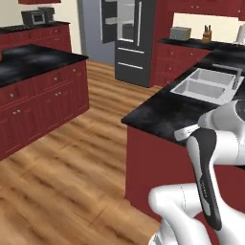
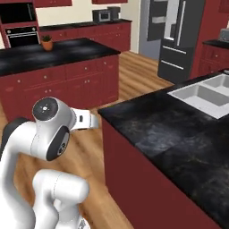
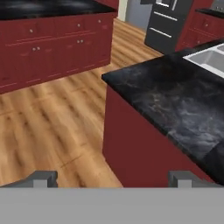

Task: Retrieve the tangerine and mango from the fridge and place them into the bowl on the dining table.

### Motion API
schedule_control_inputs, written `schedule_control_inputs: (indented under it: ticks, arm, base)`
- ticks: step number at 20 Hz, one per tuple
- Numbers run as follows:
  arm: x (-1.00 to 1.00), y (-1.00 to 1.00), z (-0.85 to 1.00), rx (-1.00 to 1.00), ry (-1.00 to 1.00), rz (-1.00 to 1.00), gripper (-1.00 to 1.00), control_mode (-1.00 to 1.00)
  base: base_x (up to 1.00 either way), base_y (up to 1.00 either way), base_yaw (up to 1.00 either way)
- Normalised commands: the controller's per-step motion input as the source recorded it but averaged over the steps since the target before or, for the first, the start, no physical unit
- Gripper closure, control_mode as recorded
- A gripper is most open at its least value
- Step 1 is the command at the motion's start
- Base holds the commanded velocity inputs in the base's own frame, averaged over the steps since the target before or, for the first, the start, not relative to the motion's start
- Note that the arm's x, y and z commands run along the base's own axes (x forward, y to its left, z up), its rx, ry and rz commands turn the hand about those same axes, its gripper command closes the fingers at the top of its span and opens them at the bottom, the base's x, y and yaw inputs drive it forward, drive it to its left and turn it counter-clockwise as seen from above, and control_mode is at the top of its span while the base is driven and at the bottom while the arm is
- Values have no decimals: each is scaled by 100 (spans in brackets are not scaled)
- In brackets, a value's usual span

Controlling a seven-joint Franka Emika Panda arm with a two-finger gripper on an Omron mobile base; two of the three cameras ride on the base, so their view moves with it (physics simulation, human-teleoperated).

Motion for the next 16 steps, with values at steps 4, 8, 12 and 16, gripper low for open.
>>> schedule_control_inputs:
  ticks: [4, 8, 12, 16]
  arm:
    - [0, 0, 0, 0, 0, 0, -100, 100]
    - [0, 0, 0, 0, 0, 0, -100, 100]
    - [0, 0, 0, 0, 0, 0, -100, 100]
    - [0, 0, 0, 0, 0, 0, -100, 100]
  base:
    - [58, 100, -23]
    - [54, 100, -22]
    - [53, 100, -25]
    - [60, 100, -29]
